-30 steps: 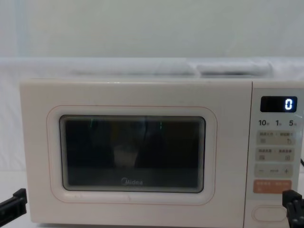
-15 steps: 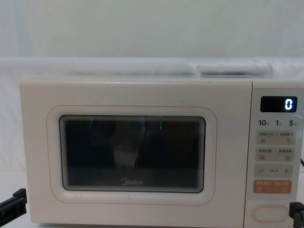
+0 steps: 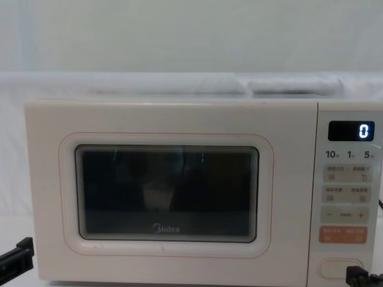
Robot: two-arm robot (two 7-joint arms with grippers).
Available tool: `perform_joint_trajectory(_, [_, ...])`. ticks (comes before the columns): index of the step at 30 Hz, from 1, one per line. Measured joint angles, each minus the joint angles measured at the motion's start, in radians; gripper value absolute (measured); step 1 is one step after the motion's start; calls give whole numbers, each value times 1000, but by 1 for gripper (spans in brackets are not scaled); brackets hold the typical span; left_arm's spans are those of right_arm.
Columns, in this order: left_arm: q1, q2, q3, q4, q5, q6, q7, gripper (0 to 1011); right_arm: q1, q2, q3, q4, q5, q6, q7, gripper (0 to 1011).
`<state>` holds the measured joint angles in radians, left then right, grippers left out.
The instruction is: Press the button to open the microwave door with one hand; close the microwave door with the other hand.
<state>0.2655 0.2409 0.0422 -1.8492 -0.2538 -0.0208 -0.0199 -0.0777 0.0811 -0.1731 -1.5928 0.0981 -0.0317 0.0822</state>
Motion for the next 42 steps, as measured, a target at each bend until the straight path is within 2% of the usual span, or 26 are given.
perform_joint_trajectory(18, [0,0,0,0,0,0,0,1001,90,-40,22,120,-6,-13,9,0])
perform_joint_trajectory(29, [0,0,0,0,0,0,0,1001,140,-51,27,182,-13,-19,9,0])
perform_joint_trajectory(42, [0,0,0,0,0,0,0,1001,173,-64,38,229,-13,-30,7,0])
